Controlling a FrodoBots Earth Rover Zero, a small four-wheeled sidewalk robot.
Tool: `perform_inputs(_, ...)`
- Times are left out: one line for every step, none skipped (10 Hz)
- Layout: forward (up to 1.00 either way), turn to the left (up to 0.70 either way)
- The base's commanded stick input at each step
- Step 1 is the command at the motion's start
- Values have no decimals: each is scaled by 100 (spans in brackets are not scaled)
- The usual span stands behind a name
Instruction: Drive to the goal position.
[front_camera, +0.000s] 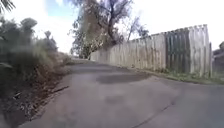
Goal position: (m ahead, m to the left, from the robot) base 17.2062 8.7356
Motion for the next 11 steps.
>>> perform_inputs(0, 0)
perform_inputs(0, 0)
perform_inputs(0, 0)
perform_inputs(0, 0)
perform_inputs(0, 0)
perform_inputs(85, 0)
perform_inputs(85, 0)
perform_inputs(85, 0)
perform_inputs(85, 0)
perform_inputs(85, 0)
perform_inputs(85, 0)
